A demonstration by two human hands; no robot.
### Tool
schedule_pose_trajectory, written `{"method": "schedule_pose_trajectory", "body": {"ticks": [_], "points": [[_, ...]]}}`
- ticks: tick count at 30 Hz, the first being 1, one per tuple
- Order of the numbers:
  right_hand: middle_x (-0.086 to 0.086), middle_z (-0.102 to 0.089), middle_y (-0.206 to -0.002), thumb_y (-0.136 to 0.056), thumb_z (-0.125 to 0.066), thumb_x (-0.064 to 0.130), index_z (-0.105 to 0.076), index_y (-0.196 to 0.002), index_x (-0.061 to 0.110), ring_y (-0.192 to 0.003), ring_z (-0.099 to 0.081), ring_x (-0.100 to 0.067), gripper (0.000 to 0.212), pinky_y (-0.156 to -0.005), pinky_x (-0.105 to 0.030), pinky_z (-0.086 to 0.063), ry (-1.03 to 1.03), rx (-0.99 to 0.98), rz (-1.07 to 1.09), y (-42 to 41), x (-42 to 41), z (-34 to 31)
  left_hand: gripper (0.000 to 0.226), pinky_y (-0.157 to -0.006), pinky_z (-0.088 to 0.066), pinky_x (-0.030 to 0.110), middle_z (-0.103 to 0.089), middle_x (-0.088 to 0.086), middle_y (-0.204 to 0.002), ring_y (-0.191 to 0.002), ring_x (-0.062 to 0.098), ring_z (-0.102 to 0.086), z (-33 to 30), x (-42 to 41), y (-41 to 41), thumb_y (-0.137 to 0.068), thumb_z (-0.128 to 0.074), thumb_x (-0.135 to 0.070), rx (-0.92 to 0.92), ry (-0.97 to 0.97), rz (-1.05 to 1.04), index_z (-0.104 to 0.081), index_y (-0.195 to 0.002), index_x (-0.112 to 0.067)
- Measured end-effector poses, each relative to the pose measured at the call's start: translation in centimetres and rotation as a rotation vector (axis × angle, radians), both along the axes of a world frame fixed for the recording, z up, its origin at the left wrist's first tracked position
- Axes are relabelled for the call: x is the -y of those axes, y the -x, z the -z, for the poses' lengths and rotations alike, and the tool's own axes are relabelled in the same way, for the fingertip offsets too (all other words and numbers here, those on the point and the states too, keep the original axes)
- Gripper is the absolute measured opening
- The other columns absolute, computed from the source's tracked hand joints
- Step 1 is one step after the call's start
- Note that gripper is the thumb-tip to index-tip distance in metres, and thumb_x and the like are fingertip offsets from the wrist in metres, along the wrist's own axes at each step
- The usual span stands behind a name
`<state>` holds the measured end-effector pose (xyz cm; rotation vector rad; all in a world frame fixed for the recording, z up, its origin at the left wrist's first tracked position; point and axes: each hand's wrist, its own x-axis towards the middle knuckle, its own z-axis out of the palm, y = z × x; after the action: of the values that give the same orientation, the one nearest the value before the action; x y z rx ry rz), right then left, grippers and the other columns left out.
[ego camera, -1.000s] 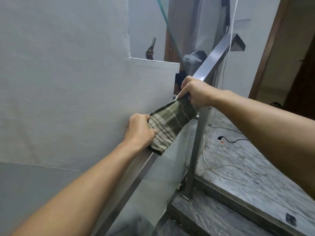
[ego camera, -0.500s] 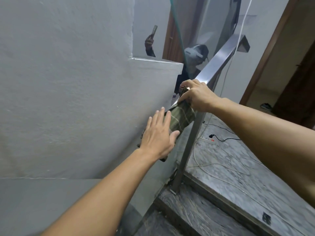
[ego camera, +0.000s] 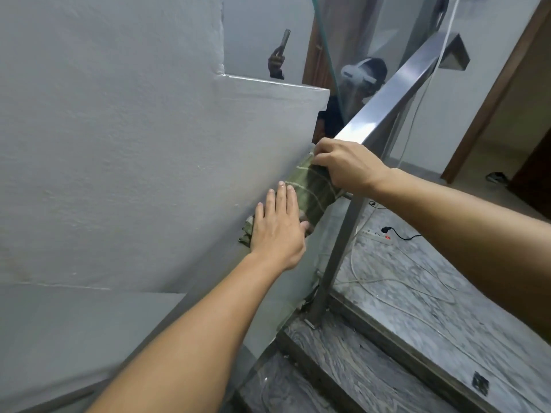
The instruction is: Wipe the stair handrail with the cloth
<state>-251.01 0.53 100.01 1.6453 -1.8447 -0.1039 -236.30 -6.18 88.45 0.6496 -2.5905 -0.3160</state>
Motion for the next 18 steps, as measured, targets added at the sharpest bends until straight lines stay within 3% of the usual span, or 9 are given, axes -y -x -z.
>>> {"method": "schedule_pose_trajectory", "body": {"ticks": [2,5,7,9,13,18], "points": [[-0.017,-0.056,-0.132,-0.087,-0.052,0.005,-0.061,-0.125,0.008,-0.123,-0.051,-0.035,0.039,-0.104,-0.045,-0.042,-0.085,0.09,-0.011,0.3,-0.6,0.5,0.071,-0.122,-0.008,0.046,0.01,0.012,-0.162,-0.15,0.029,0.005,0.1,0.1,0.0,-0.1,-0.032,-0.038,0.007,0.009,-0.011,0.008,-0.15,-0.007],[-0.015,-0.025,-0.157,-0.076,-0.045,0.02,-0.032,-0.147,0.01,-0.146,-0.02,-0.029,0.073,-0.119,-0.038,-0.014,-0.287,0.131,0.028,1.0,-1.2,0.3,0.073,-0.122,-0.006,0.044,0.01,0.012,-0.162,-0.15,0.027,0.006,0.3,0.0,-0.1,-0.1,-0.034,-0.038,0.009,0.01,-0.025,0.009,-0.15,-0.007],[-0.013,-0.006,-0.161,-0.073,-0.049,0.039,-0.009,-0.152,0.012,-0.149,0.0,-0.024,0.093,-0.12,-0.037,-0.001,-0.426,0.075,0.072,1.4,-1.4,0.3,0.075,-0.122,-0.004,0.043,0.011,0.013,-0.161,-0.15,0.027,0.007,0.3,0.0,-0.1,-0.099,-0.036,-0.037,0.014,0.007,-0.032,0.01,-0.15,-0.006],[-0.012,0.002,-0.162,-0.075,-0.053,0.055,0.001,-0.152,0.013,-0.148,0.008,-0.025,0.103,-0.121,-0.041,0.003,-0.46,-0.022,0.08,1.8,-1.2,0.5,0.078,-0.122,-0.003,0.043,0.013,0.013,-0.161,-0.15,0.027,0.008,0.2,-0.1,-0.1,-0.099,-0.038,-0.038,0.025,0.007,-0.042,0.011,-0.15,-0.005],[-0.005,0.004,-0.162,-0.076,-0.035,0.078,0.004,-0.152,0.017,-0.147,0.013,-0.023,0.105,-0.117,-0.043,0.011,-0.479,-0.04,0.021,2.7,-0.3,0.1,0.089,-0.122,-0.004,0.046,0.008,0.015,-0.162,-0.15,0.029,0.005,-0.4,-0.4,0.0,-0.093,-0.05,-0.039,0.049,-0.006,-0.083,0.009,-0.15,-0.004],[0.0,0.002,-0.162,-0.083,-0.015,0.072,0.004,-0.152,0.024,-0.147,0.013,-0.019,0.086,-0.119,-0.048,0.008,-0.498,-0.053,-0.014,4.5,-0.5,-0.7,0.092,-0.122,-0.002,0.048,0.006,0.015,-0.162,-0.15,0.03,0.002,-0.1,-0.6,0.0,-0.092,-0.045,-0.052,0.011,-0.031,-0.132,0.008,-0.15,-0.003]]}}
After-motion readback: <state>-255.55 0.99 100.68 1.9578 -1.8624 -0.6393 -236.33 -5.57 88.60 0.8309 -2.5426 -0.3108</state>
